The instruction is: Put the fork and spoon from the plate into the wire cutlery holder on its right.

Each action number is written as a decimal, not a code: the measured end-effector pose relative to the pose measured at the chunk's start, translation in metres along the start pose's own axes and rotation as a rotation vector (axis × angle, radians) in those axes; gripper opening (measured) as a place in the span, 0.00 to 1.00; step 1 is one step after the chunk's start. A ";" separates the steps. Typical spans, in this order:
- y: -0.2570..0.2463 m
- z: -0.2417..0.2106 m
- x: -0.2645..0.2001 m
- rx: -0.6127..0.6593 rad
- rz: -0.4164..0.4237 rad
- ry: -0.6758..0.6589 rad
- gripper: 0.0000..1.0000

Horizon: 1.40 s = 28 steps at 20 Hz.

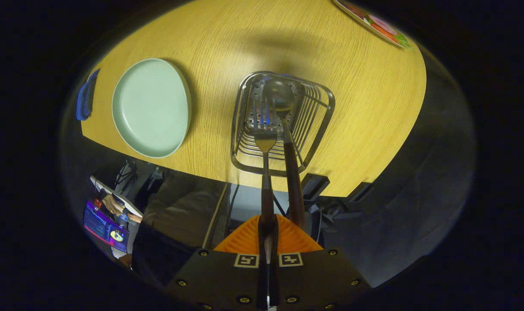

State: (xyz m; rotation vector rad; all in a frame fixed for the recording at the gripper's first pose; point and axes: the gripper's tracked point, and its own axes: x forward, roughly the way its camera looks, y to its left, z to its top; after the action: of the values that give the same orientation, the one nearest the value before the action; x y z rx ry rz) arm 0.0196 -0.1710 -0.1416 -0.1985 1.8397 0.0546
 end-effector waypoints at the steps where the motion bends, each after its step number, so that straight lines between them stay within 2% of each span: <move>1: 0.001 0.002 -0.001 0.002 0.000 0.001 0.05; 4: 0.001 0.008 -0.007 0.003 -0.007 -0.007 0.11; 8: 0.000 0.011 -0.018 0.006 0.002 -0.053 0.13; 10: -0.001 0.008 -0.028 0.004 0.016 -0.101 0.13; 11: -0.003 0.006 -0.033 0.002 0.021 -0.137 0.19; 13: -0.003 -0.001 -0.044 0.009 0.036 -0.221 0.20; 16: -0.001 -0.005 -0.066 0.037 0.038 -0.416 0.20; 22: 0.030 -0.012 -0.124 0.118 0.043 -1.017 0.19; 25: 0.038 -0.030 -0.129 0.141 0.013 -1.180 0.19; 28: 0.051 -0.055 -0.123 0.173 0.016 -1.264 0.20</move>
State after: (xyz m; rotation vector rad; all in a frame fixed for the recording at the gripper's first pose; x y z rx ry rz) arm -0.0086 -0.1153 -0.0124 -0.0008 0.5788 0.0198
